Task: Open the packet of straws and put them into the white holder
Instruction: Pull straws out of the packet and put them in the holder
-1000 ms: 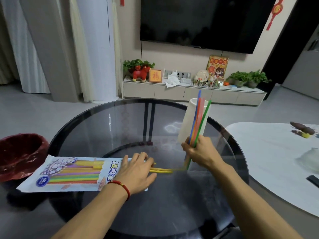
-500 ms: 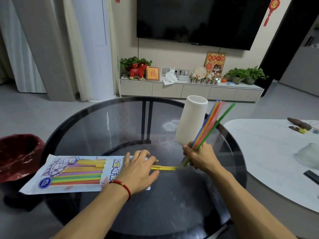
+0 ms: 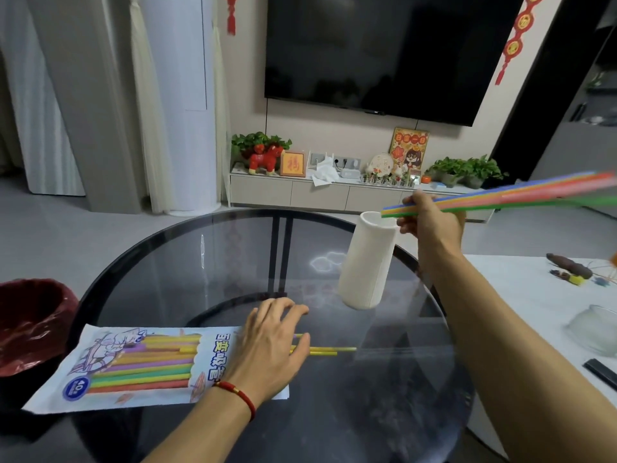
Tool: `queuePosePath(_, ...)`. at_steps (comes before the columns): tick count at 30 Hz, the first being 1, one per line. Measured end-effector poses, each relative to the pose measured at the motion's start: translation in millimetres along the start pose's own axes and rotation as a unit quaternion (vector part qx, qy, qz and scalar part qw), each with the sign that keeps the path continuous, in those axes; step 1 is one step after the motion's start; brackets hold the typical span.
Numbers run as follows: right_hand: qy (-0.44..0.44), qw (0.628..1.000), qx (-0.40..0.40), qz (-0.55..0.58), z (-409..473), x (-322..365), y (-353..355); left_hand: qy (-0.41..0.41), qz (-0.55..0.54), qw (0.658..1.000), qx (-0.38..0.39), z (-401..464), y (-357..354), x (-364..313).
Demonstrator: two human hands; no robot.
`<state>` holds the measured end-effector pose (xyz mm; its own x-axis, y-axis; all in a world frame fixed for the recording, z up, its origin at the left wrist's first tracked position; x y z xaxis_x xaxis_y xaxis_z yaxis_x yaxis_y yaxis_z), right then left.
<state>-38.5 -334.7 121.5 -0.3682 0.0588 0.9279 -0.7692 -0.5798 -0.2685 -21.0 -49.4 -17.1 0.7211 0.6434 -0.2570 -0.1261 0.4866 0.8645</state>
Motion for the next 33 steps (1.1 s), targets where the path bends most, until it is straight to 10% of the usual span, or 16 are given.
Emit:
queuePosePath(16,-0.012,0.896,0.148,-0.418,28,-17,-52,0.007,-0.015,1.0,0.006,-1,-2,6)
queuePosePath(29,-0.01,0.961,0.16,-0.226,23,0,-43,0.024,0.002,0.998,0.063,-2,-5,18)
queuePosePath(33,0.198,0.955,0.082,-0.206,-14,34,-25,0.027,0.068,0.974,0.214,-11,-21,34)
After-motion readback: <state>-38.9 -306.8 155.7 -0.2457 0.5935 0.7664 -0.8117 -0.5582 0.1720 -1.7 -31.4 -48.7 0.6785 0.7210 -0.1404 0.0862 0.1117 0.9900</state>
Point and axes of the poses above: each hand's wrist, its own z-axis towards the middle knuckle, its own y-axis out of the back of the hand, x = y × z, the point moved 6 cm from there along z, towards the middle knuckle, and after that the axes turned 6 degrees about z, right-handed, at the moved point
